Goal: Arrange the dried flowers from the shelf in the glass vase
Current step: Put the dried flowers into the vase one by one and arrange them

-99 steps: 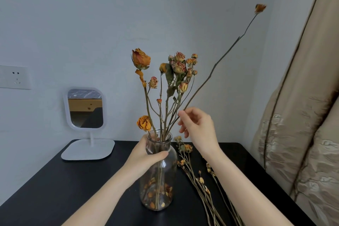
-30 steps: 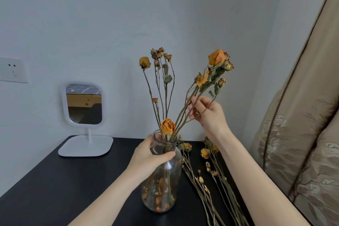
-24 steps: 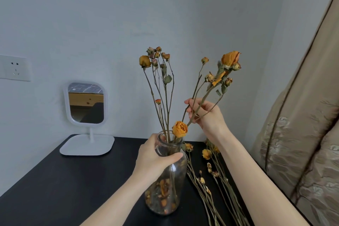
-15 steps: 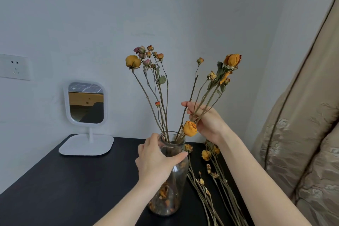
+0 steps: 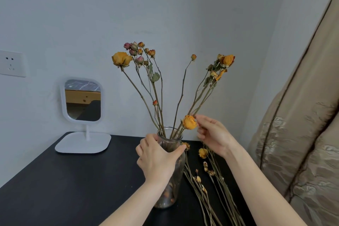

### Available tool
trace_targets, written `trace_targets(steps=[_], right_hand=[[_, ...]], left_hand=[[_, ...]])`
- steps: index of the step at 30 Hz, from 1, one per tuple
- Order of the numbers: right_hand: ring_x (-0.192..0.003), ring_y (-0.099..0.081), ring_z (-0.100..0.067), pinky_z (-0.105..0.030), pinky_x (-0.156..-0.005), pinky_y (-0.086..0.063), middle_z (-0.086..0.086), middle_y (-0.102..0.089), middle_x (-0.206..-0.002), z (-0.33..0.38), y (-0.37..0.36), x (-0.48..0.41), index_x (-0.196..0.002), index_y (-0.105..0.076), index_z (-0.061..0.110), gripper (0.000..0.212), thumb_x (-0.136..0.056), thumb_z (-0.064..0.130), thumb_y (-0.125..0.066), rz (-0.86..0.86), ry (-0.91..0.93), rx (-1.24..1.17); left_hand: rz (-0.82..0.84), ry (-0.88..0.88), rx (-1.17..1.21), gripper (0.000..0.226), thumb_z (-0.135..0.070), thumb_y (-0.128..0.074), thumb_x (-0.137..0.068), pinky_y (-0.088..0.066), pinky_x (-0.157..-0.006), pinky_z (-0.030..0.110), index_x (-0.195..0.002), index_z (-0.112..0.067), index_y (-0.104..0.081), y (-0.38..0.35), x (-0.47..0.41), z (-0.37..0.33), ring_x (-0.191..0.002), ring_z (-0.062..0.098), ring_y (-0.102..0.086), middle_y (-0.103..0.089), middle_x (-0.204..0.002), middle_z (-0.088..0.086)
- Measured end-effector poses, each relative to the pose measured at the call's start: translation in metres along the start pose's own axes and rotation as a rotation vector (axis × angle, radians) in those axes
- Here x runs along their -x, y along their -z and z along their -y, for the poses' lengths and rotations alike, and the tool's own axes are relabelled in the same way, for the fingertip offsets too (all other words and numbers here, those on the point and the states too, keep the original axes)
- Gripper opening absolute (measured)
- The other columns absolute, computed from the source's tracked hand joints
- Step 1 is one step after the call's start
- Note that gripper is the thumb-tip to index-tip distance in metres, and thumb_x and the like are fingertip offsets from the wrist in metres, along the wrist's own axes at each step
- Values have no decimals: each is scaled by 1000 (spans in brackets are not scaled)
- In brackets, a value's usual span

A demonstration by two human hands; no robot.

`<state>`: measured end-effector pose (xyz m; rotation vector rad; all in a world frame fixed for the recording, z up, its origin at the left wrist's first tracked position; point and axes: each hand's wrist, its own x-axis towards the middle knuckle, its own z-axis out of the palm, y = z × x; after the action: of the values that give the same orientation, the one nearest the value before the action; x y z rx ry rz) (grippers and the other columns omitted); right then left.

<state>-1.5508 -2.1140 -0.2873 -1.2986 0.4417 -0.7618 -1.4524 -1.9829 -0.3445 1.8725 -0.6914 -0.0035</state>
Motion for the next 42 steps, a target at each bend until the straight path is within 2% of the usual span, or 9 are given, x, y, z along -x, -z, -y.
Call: trace_targets(steps=[8, 13, 17, 24, 29, 32, 35, 39, 42], right_hand=[[-52, -45, -6, -18, -45, -40, 2, -56, -64, -38, 55, 39, -100, -68, 7, 18, -93, 17, -55, -152, -157, 263], [-55, -48, -7, -18, -48, -41, -1, -58, -70, -56, 75, 58, -96, -68, 14, 13, -91, 20, -58, -261, -233, 591], [-50, -49, -5, -15, -43, -39, 1, -60, -69, -65, 83, 66, -90, -65, 18, 6, -90, 20, -59, -293, -249, 777], [-58, -50, -7, -20, -53, -36, 1, -62, -72, -68, 109, 69, -97, -64, 15, 9, -90, 20, -59, -396, -253, 945], [-55, -50, -4, -17, -50, -35, 4, -61, -65, -75, 117, 65, -85, -62, 18, 10, -89, 27, -61, -359, -294, 1034], [-52, -49, -3, -15, -46, -34, 5, -59, -64, -80, 118, 60, -76, -61, 19, 18, -85, 33, -65, -298, -337, 1069], [-65, -55, -8, -20, -56, -41, 3, -60, -72, -85, 117, 54, -76, -61, 16, 22, -78, 35, -71, -250, -390, 1130], [-66, -57, -13, -30, -64, -49, 0, -59, -67, -87, 113, 48, -63, -59, 14, 23, -76, 28, -72, -247, -430, 1163], [-69, -59, -16, -34, -73, -54, -6, -63, -74, -86, 113, 48, -73, -68, 7, 19, -81, 24, -65, -258, -414, 1185]], left_hand=[[-78, -377, 172, 71, -30, -82, -62, -36, -93, 24, -121, -20, -45, 18, 47, 34, -106, -1, -30, -36, -112, -15], [382, -572, -9, 13, -36, -59, -84, -40, -59, 10, -87, -44, -49, 12, 85, 41, -64, 1, -52, -52, -67, -19], [580, -390, -221, 10, -41, -50, -90, -51, -72, 24, -88, -34, -57, -22, 93, 35, -55, 5, -55, -52, -50, -10], [732, -142, -68, 15, -34, -52, -91, -53, -78, 39, -92, -24, -63, -78, 78, 11, -72, 15, -64, -63, -69, -5], [788, -102, -147, 30, -31, -50, -93, -53, -80, 40, -71, -13, -61, -110, 68, -10, -68, 22, -61, -60, -68, 5], [803, -66, -209, 38, -28, -52, -90, -49, -65, 34, -55, -15, -47, -124, 68, -13, -61, 22, -51, -47, -56, -1], [809, -52, -261, 37, -22, -53, -86, -35, -54, 27, -52, -17, -39, -133, 69, -10, -54, 18, -43, -39, -53, -3], [826, -37, -251, 35, -21, -52, -85, -37, -57, 27, -52, -16, -41, -136, 69, -7, -55, 19, -44, -41, -53, -3], [792, -42, -269, 39, -22, -52, -86, -41, -65, 28, -49, -18, -39, -135, 68, -7, -60, 20, -48, -40, -51, -3]])
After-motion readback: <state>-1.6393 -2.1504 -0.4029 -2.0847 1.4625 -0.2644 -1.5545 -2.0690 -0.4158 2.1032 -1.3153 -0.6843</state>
